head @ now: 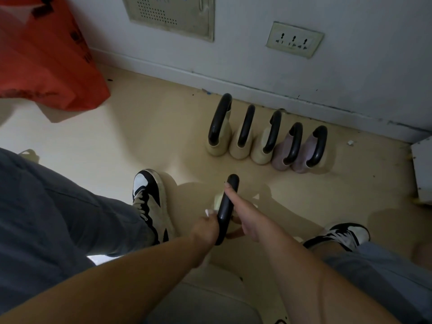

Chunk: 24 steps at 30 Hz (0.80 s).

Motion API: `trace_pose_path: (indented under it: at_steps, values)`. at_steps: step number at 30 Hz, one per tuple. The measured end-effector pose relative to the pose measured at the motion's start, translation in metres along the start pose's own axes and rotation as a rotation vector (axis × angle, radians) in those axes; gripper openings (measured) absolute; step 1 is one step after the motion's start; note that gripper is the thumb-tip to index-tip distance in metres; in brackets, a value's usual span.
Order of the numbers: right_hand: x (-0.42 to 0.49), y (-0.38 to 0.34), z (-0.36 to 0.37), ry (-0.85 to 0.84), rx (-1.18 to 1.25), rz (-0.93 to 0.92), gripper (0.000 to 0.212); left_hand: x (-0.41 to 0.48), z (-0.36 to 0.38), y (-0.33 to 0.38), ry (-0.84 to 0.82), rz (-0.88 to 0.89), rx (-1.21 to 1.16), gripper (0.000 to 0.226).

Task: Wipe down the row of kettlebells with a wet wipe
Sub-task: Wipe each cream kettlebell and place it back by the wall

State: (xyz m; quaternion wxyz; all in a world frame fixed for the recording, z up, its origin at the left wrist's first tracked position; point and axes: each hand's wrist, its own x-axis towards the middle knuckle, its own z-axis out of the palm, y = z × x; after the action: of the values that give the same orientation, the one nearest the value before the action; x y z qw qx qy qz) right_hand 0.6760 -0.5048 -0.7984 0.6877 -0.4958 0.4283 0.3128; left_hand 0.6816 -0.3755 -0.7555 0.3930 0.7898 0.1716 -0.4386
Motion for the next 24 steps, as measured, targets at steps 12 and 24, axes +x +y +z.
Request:
trace_pose_path:
  at_steps: [12, 24]
  values:
    - [-0.012, -0.008, -0.006, -0.003, -0.101, -0.002, 0.116, -0.013, 0.008, 0.002, -0.037, -0.060, -0.158, 0.069]
    - [-0.001, -0.008, -0.014, 0.025, -0.088, 0.023, 0.110, -0.009, 0.008, 0.011, -0.067, -0.046, -0.280, 0.046]
